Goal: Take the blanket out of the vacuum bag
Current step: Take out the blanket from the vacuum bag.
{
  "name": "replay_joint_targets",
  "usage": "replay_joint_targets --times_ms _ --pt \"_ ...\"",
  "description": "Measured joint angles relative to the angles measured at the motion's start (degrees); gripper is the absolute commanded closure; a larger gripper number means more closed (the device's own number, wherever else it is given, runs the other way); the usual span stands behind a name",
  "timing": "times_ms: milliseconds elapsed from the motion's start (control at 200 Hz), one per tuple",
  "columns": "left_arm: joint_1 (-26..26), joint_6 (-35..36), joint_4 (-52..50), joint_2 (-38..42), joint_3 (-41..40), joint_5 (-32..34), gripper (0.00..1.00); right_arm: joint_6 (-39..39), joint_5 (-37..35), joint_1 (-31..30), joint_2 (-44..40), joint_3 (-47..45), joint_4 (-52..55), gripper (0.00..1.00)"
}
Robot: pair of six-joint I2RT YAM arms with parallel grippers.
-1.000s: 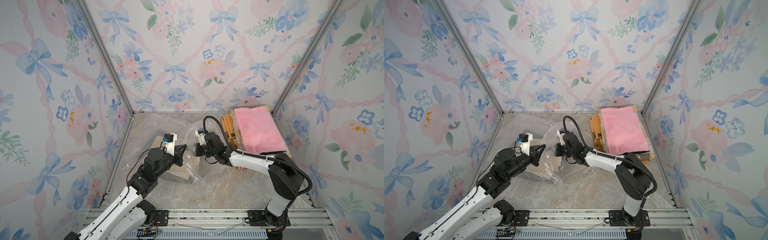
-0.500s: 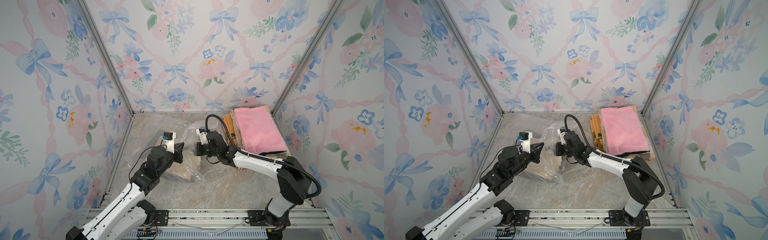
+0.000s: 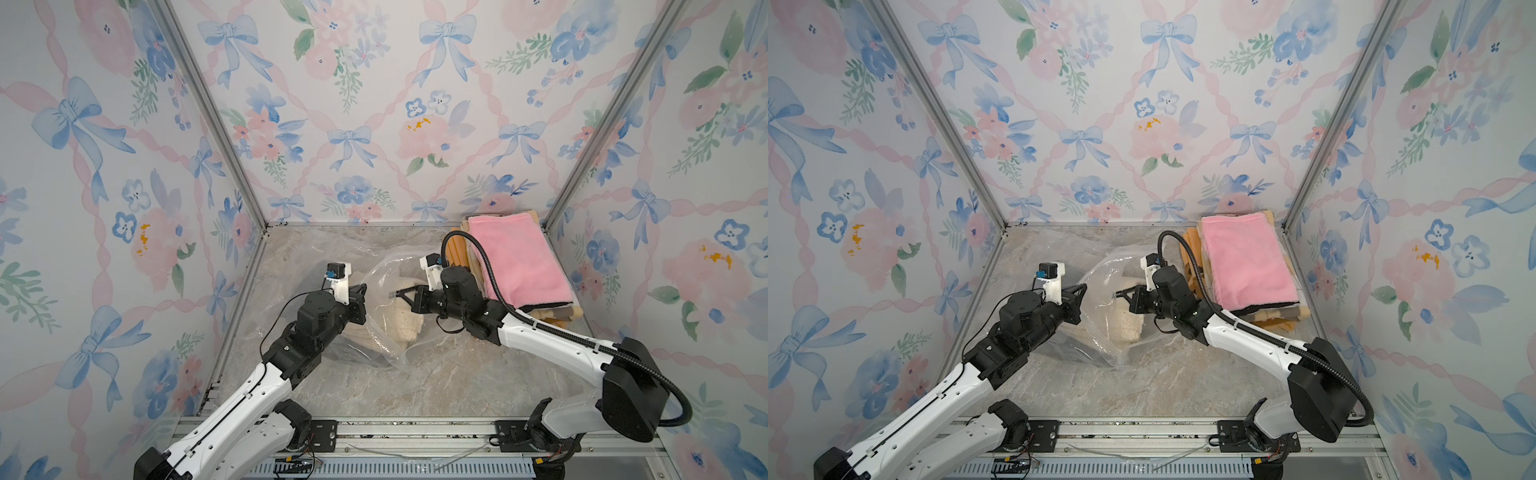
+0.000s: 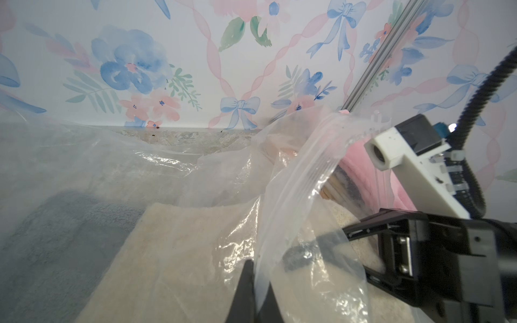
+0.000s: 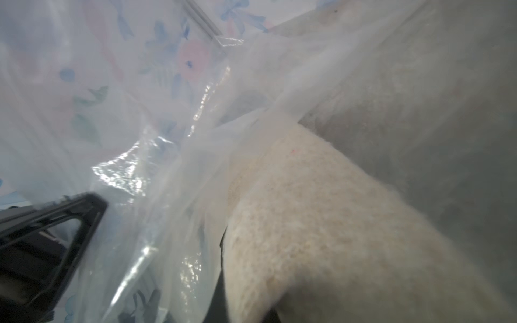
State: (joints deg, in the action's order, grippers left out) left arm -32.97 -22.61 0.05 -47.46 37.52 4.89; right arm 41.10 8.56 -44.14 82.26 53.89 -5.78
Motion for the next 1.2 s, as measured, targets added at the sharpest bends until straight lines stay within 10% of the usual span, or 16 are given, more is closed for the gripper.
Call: replay_joint_targets --times_ms 385,615,830,975,1200 --pt "0.0 0.0 0.07 -1.51 0.0 -3.89 1.0 4.33 2.67 2.86 4.5 -12.04 -12.22 0.44" --pt "0.0 0.0 0.02 -1.51 0.0 -4.33 1.0 8.83 5.55 2.91 8.61 -13.97 -17.62 0.37" --pt "0.0 0.0 0.09 -1.51 -0.02 -4.33 1.0 10.29 8.2 2.62 11.45 -12.94 -17.92 0.47" --pt "0.0 0.0 0.09 -1.51 -0.02 -4.31 1.0 9.79 9.33 2.36 13.81 -10.58 -17.99 1.0" --pt "0.02 0.0 0.04 -1.44 -0.02 -4.07 1.0 8.37 10.71 2.43 13.09 -10.27 -18.03 1.0"
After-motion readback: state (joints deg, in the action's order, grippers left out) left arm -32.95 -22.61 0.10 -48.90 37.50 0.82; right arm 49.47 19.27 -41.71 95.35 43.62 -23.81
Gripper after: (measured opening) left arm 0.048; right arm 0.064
